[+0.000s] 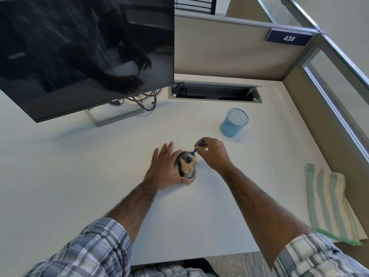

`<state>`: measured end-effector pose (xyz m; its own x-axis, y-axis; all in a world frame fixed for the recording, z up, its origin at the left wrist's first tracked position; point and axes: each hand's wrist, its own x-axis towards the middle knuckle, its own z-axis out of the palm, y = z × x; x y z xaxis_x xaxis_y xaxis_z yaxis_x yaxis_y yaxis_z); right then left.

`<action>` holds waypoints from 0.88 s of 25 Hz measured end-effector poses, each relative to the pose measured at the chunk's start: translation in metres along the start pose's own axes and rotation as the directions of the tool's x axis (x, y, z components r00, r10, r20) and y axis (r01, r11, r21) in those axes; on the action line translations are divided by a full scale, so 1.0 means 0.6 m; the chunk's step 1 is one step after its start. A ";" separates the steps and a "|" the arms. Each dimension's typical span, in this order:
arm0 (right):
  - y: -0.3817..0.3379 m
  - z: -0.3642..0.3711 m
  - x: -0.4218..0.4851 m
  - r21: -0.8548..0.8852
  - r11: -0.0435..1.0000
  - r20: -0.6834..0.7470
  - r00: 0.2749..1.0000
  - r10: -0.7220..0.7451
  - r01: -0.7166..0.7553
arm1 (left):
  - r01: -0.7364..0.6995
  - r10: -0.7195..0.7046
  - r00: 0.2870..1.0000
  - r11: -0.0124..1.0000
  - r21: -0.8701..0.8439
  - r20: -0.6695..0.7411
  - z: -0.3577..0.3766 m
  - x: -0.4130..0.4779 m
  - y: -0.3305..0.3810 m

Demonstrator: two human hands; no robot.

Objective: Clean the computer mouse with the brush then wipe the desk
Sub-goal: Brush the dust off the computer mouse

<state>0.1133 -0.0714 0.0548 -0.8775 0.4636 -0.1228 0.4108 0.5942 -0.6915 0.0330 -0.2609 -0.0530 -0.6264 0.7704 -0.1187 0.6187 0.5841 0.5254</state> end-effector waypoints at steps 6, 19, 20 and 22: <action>-0.003 0.000 0.002 -0.034 0.999 0.012 1.000 -0.011 0.012 | 0.000 0.000 1.000 1.000 -0.009 -0.001 0.000 -0.001 0.001; -0.004 0.006 0.003 -0.112 0.993 0.025 0.999 -0.045 0.047 | 0.001 -0.001 1.000 1.000 -0.016 -0.005 0.001 -0.002 0.003; -0.005 0.006 0.002 -0.105 0.993 0.024 0.998 -0.057 0.059 | 0.001 -0.001 1.000 1.000 -0.016 -0.008 0.001 -0.001 0.002; -0.007 0.007 0.002 -0.066 0.995 0.043 0.997 -0.067 0.069 | -0.002 0.002 1.000 1.000 -0.008 -0.008 -0.001 0.000 0.003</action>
<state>0.1095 -0.0761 0.0544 -0.9126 0.3946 -0.1069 0.3644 0.6668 -0.6501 0.0338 -0.2601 -0.0518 -0.6290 0.7694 -0.1109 0.6161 0.5804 0.5324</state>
